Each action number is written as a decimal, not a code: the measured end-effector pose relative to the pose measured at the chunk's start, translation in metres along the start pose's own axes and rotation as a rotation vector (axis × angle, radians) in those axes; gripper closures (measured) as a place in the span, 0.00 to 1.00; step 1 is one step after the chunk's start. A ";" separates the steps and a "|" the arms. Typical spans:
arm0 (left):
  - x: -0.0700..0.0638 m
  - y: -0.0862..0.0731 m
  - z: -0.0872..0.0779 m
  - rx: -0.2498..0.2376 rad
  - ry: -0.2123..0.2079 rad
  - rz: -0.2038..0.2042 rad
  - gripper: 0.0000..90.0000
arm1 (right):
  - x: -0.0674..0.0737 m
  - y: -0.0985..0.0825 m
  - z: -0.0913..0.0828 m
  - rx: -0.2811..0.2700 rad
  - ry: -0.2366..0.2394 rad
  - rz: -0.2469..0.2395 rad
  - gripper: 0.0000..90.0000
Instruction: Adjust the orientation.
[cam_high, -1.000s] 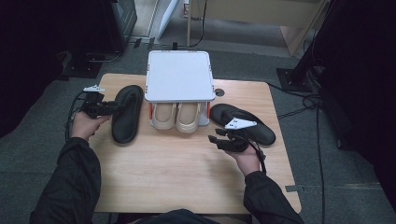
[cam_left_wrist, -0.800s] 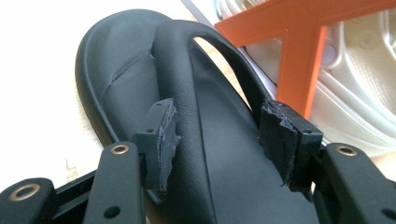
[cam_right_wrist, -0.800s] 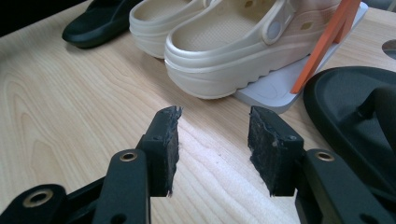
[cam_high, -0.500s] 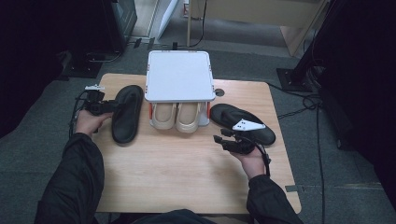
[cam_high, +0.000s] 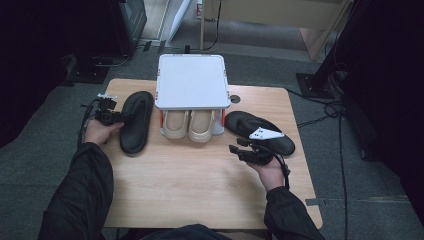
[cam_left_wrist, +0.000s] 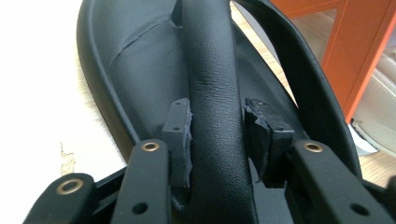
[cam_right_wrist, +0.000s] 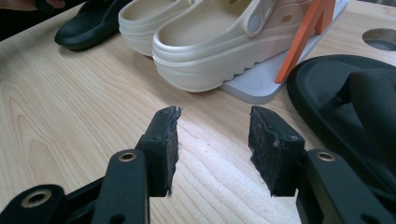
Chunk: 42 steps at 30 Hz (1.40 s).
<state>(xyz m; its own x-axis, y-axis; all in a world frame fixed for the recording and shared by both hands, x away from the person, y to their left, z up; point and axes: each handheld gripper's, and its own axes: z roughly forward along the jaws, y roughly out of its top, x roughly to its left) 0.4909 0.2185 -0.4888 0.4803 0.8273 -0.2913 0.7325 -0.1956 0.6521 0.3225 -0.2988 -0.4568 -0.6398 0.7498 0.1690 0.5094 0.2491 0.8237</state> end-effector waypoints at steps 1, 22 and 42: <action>0.000 0.000 -0.001 0.004 0.001 0.001 0.73 | 0.000 0.000 0.000 -0.001 0.002 0.001 0.59; -0.009 0.006 -0.015 0.008 0.004 -0.030 0.75 | 0.000 0.004 0.003 -0.002 0.011 -0.009 0.59; -0.032 0.015 -0.057 -0.069 -0.009 -0.040 0.75 | 0.002 0.010 0.012 0.006 0.037 -0.024 0.59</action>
<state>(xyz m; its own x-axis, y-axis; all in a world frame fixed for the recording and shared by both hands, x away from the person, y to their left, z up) 0.4593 0.2192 -0.4301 0.4561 0.8290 -0.3238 0.7163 -0.1260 0.6864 0.3335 -0.2868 -0.4547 -0.6727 0.7203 0.1690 0.4970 0.2708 0.8244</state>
